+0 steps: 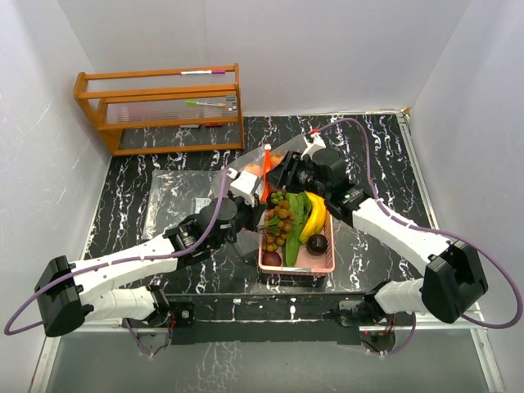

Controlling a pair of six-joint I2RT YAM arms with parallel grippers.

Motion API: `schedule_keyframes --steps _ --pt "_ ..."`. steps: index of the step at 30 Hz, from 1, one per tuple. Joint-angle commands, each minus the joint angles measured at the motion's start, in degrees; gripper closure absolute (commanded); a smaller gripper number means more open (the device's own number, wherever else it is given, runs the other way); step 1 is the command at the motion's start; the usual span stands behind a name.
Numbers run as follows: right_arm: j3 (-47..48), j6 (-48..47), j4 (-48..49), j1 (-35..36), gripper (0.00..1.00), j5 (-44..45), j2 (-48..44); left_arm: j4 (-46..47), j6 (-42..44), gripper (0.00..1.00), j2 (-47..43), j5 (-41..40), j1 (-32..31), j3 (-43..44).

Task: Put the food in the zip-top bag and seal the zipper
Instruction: Open the zipper of the food storage bag.

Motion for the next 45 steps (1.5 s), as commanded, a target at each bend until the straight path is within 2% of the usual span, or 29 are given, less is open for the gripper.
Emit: schedule_keyframes --steps 1,5,8,10,14,15,18,19,20,21,26,31,33,36,41,45 --pt "3.6 -0.7 4.5 0.8 0.55 -2.8 0.5 1.6 -0.5 1.00 -0.5 1.4 0.2 0.1" --pt "2.9 -0.8 7.2 1.3 0.64 -5.8 1.0 1.5 -0.4 1.00 -1.0 1.5 0.2 0.0" --pt "1.2 -0.9 9.6 1.3 0.82 -7.9 0.5 1.4 -0.2 1.00 -1.2 1.6 0.1 0.0" --pt "0.6 -1.0 9.3 1.3 0.91 -7.9 0.0 0.9 0.0 1.00 -1.2 1.5 0.2 0.3" --pt "-0.5 -2.3 4.8 1.4 0.92 -3.3 -2.5 -1.0 0.3 1.00 -1.7 0.0 0.1 1.2" --pt "-0.8 -2.6 3.5 1.4 0.92 -2.1 -3.3 -2.7 0.3 0.97 -2.1 -0.7 0.1 1.7" --pt "-2.1 -3.7 1.0 1.4 0.92 -0.2 -5.2 -6.7 0.1 0.66 -4.2 -2.7 0.1 2.6" --pt "-2.8 -3.8 0.8 1.4 0.92 0.1 -5.9 -7.9 -0.4 0.27 -5.1 -3.4 0.2 2.8" --pt "-3.4 -3.9 0.8 1.4 0.92 0.4 -6.5 -9.2 -0.5 0.06 -6.0 -3.9 0.1 3.1" --pt "-4.0 -3.8 0.9 1.4 0.92 0.6 -7.2 -10.5 -0.4 0.03 -6.8 -4.4 0.1 3.7" --pt "-4.3 -4.5 0.8 1.8 0.92 1.9 -8.9 -15.0 0.4 0.03 -7.6 -6.5 0.2 8.8" --pt "-2.7 -4.9 0.4 2.7 0.92 2.4 -8.2 -15.9 5.0 0.03 -2.2 -5.2 0.2 16.3" --pt "-2.1 -5.0 0.3 3.2 0.92 2.9 -7.9 -16.1 5.6 0.10 0.4 -4.1 0.1 18.8" --pt "-0.8 -5.2 -0.7 3.6 0.92 4.0 -7.5 -15.3 5.3 0.34 2.7 -3.2 0.2 20.2" --pt "0.9 -5.6 -2.2 4.3 0.92 5.6 -7.4 -15.0 4.8 0.40 5.0 -2.3 0.3 20.5" --pt "1.3 -6.4 -3.1 4.5 0.93 5.7 -7.7 -15.1 3.5 0.40 4.8 -4.1 0.1 19.1"
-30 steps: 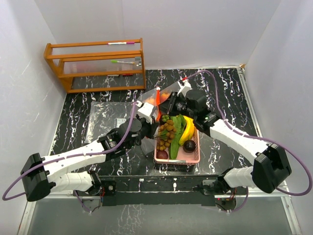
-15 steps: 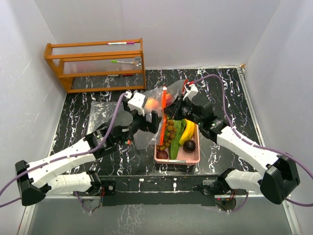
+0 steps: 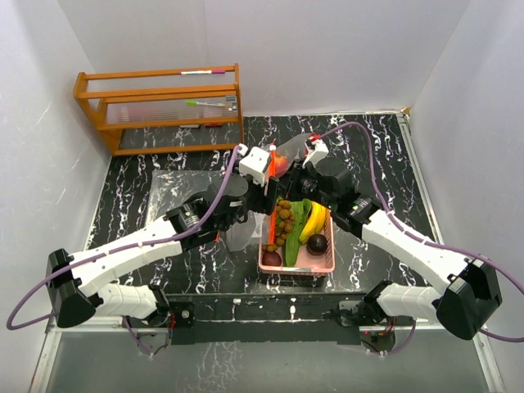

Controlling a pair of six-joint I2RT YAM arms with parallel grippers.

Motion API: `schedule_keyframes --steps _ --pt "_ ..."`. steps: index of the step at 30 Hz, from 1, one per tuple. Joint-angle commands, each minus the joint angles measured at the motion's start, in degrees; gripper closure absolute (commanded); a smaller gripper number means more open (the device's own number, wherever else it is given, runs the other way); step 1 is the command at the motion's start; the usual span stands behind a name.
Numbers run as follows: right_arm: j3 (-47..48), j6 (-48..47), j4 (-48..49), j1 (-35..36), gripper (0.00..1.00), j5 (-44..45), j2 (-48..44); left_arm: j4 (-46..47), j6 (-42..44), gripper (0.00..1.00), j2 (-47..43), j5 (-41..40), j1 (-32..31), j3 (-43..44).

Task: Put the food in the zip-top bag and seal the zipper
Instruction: Open the zipper of the food storage bag.

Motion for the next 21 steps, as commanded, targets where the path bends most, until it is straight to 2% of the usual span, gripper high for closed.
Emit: schedule_keyframes --steps 1,6,8,11,14,21 --pt "3.0 -1.4 0.8 0.5 0.92 1.9 -0.8 0.9 -1.1 0.40 -1.6 -1.7 0.2 -0.2" --pt "2.5 -1.4 0.4 0.6 0.92 2.6 -1.5 0.9 -2.1 0.50 -2.3 -3.9 0.2 0.0" --pt "2.6 -1.6 0.1 0.6 0.92 3.2 -1.4 0.1 -2.9 0.59 -2.4 -1.8 0.2 0.1" --pt "3.0 -1.9 -0.3 0.6 0.92 3.7 -1.3 1.3 -4.2 0.62 -4.7 1.6 0.2 -2.7" --pt "3.3 -2.0 -0.2 0.6 0.92 4.4 -1.2 2.7 -5.7 0.60 -7.0 2.5 0.2 -5.2" --pt "4.4 -2.2 -0.1 0.8 0.92 4.3 0.2 3.4 -8.4 0.42 -5.1 5.0 0.2 -6.4"
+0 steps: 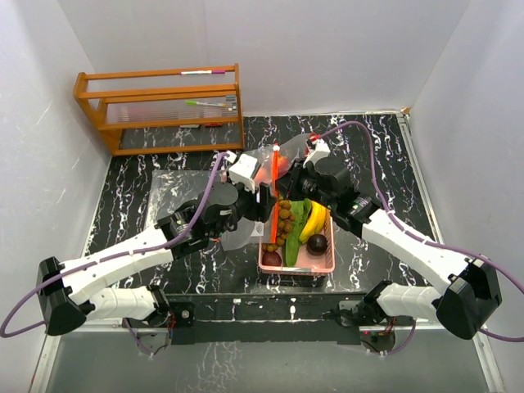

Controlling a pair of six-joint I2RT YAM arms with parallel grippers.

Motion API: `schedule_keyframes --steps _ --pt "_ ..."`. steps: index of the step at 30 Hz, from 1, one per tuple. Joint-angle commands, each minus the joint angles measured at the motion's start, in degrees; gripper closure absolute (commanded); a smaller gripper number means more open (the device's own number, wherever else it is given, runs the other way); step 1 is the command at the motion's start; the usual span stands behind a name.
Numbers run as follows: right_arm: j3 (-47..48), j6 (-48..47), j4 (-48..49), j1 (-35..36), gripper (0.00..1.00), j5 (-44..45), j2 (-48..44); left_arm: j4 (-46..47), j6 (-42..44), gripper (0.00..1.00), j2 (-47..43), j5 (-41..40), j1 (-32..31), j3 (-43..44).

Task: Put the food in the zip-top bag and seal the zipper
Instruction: Open the zipper of the food storage bag.

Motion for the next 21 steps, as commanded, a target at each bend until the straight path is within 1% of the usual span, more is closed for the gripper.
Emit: schedule_keyframes --steps 1,5,13,21 --pt "3.9 -1.1 2.7 0.5 0.92 1.2 0.2 2.1 -2.2 0.42 0.6 2.2 0.0 -0.5" --pt "4.1 -1.1 2.7 0.8 0.92 1.3 0.2 1.9 -2.5 0.38 2.8 1.4 0.0 0.4" --pt "4.1 -1.2 2.5 1.1 0.92 1.6 -0.2 0.8 -3.6 0.38 5.3 -3.7 0.0 1.0" --pt "3.8 -1.4 2.2 1.2 0.92 2.0 -0.6 2.9 -3.4 0.39 2.1 -5.5 0.0 -0.8"
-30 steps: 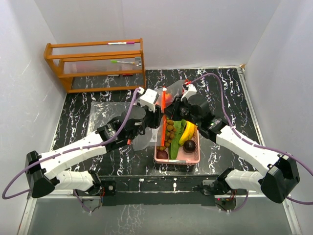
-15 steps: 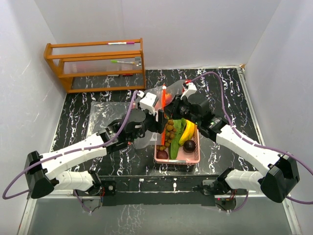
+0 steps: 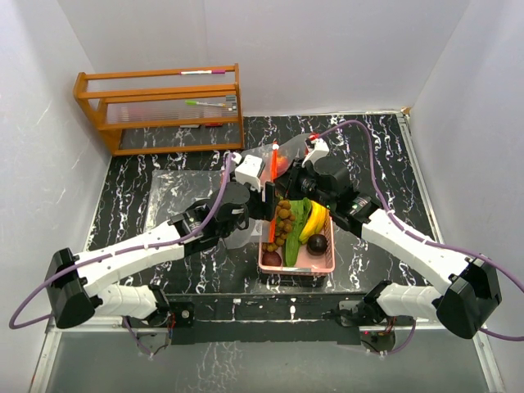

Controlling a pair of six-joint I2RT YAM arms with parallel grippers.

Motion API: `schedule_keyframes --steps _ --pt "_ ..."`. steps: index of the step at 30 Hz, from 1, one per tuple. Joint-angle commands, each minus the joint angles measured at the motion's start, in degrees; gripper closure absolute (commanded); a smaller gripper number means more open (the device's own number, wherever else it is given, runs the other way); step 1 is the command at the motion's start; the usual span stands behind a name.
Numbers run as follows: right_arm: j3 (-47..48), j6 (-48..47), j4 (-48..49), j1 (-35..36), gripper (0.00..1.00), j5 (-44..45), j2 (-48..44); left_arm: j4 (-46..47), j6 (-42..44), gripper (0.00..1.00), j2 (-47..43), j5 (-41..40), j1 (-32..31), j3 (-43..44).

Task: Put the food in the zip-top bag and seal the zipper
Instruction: Open the zipper of the food storage bag.

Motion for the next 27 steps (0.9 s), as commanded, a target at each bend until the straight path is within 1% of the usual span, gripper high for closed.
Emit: schedule_keyframes --steps 1,11,17,22,27 --pt "2.6 -1.1 2.2 0.4 0.92 1.1 -0.9 1.0 0.2 0.39 -3.2 -2.7 0.0 -0.5" --pt "2.7 -0.9 2.0 0.4 0.92 1.1 -1.3 -0.3 1.1 0.40 -2.7 -4.8 0.0 -0.2" --pt "3.1 -0.9 1.6 0.9 0.92 1.3 -1.2 -2.7 2.3 0.46 0.2 -7.9 0.0 2.2" --pt "3.9 -1.0 1.3 1.5 0.92 1.4 -0.9 -5.5 3.2 0.47 3.1 -10.6 0.0 5.0" --pt "4.8 -0.7 0.6 2.7 0.92 2.4 -0.7 -5.3 3.4 0.53 4.5 -10.8 0.0 6.5"
